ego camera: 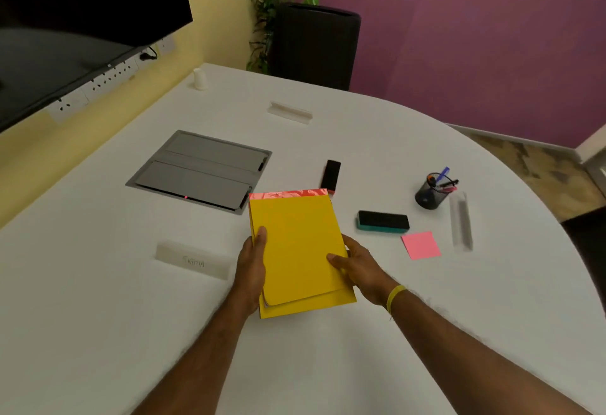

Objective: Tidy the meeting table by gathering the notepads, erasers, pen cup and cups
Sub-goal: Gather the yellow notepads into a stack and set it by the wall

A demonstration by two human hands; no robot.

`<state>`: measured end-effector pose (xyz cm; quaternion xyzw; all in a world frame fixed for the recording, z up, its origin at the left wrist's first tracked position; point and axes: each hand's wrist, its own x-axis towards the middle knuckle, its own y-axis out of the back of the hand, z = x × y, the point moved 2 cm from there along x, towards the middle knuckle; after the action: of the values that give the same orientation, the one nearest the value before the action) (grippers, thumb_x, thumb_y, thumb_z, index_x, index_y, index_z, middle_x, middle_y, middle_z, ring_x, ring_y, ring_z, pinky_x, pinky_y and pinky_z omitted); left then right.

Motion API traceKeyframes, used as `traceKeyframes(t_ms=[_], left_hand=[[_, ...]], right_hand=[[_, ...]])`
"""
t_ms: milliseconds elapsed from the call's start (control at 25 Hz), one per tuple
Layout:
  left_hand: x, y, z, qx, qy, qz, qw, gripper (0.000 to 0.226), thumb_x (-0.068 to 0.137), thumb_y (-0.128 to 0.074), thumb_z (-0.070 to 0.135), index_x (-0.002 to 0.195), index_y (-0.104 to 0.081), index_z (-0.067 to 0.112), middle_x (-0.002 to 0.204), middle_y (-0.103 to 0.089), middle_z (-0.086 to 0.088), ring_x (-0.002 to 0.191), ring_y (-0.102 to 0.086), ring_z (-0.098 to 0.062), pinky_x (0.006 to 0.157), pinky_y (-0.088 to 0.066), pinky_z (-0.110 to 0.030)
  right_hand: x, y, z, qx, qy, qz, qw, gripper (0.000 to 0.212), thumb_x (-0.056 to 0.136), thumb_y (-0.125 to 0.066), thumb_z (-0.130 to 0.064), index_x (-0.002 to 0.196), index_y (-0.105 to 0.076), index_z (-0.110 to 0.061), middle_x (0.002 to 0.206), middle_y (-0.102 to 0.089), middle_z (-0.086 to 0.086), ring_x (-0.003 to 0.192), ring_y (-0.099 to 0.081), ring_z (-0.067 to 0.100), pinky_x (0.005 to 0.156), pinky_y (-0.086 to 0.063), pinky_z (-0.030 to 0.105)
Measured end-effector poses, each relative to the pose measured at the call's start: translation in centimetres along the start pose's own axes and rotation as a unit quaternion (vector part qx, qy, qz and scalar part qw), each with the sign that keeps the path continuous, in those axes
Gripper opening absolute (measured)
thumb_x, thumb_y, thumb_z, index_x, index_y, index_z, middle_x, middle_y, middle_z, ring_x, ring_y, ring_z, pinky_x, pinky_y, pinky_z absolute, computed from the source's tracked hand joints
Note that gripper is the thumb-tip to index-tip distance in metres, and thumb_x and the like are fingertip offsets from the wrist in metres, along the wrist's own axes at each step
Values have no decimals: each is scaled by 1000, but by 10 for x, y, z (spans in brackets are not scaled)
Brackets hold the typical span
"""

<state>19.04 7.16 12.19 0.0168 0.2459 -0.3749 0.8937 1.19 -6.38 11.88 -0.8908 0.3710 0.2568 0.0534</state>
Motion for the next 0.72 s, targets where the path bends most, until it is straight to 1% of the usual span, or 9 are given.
traceKeyframes(t_ms=[120, 200, 280, 320, 400, 480, 520, 640, 720], left_hand=[[-32, -1, -37, 107, -32, -31, 993, 38, 95, -59, 29, 131, -48, 25, 129, -60, -4, 114, -60, -24, 93, -51, -39], [-44, -1, -56, 174, -43, -51, 983, 42, 92, -65, 21, 131, -49, 21, 123, -60, -2, 109, -60, -24, 86, -50, -33], [-50, -7, -68, 228, -60, -64, 970, 49, 89, -69, 14, 132, -47, 16, 120, -57, -1, 105, -58, -22, 85, -49, -33], [-53, -11, -73, 246, -66, -71, 964, 50, 88, -70, 11, 132, -46, 15, 120, -57, -3, 105, -58, -23, 86, -49, -35], [-61, -22, -83, 271, -73, -84, 956, 51, 89, -68, 8, 134, -44, 13, 119, -57, -4, 104, -57, -23, 88, -48, -37], [-71, -28, -93, 267, -85, -76, 957, 51, 89, -68, 9, 134, -45, 12, 116, -58, -3, 103, -57, -22, 89, -48, -34], [-76, -29, -96, 247, -102, -66, 961, 46, 87, -71, 12, 128, -50, 14, 112, -60, -2, 99, -59, -20, 86, -49, -31], [-89, -33, -101, 165, -146, -30, 975, 24, 87, -69, 37, 103, -59, 21, 100, -67, 2, 91, -63, -11, 76, -50, -21], [-93, -37, -106, 141, -144, -6, 979, 21, 89, -63, 43, 95, -61, 23, 94, -68, 4, 87, -64, -12, 72, -49, -17]], right_hand=[[-33, 8, 38, -4, -28, 11, 1000, 47, 94, -64, -17, 138, -46, -15, 139, -55, 11, 116, -59, 30, 100, -48, 48], [-50, 10, 55, 9, -34, 37, 999, 36, 92, -67, -25, 124, -52, -18, 135, -58, 11, 108, -61, 24, 94, -50, 43], [-63, 9, 64, 47, -16, 78, 996, 48, 87, -69, -41, 125, -52, -17, 131, -61, 7, 109, -62, 23, 92, -52, 42], [-69, 8, 67, 72, 3, 99, 992, 55, 84, -67, -50, 127, -53, -18, 127, -63, 4, 109, -63, 22, 89, -54, 39], [-79, 7, 69, 105, 34, 140, 984, 61, 79, -59, -65, 122, -58, -21, 117, -68, -1, 103, -66, 16, 76, -53, 28], [-88, 9, 76, 121, 31, 187, 974, 57, 79, -52, -73, 109, -59, -24, 105, -66, -5, 94, -63, 11, 70, -47, 24], [-91, 10, 81, 123, 33, 210, 969, 54, 82, -50, -73, 100, -59, -23, 99, -65, -4, 88, -62, 10, 68, -46, 23], [-97, 14, 97, 109, 53, 250, 961, 40, 95, -53, -53, 84, -67, -17, 89, -71, 1, 74, -65, 0, 64, -47, 13], [-100, 14, 105, 88, 52, 253, 962, 34, 95, -57, -47, 78, -66, -20, 76, -69, -7, 63, -61, -6, 61, -45, 12]])
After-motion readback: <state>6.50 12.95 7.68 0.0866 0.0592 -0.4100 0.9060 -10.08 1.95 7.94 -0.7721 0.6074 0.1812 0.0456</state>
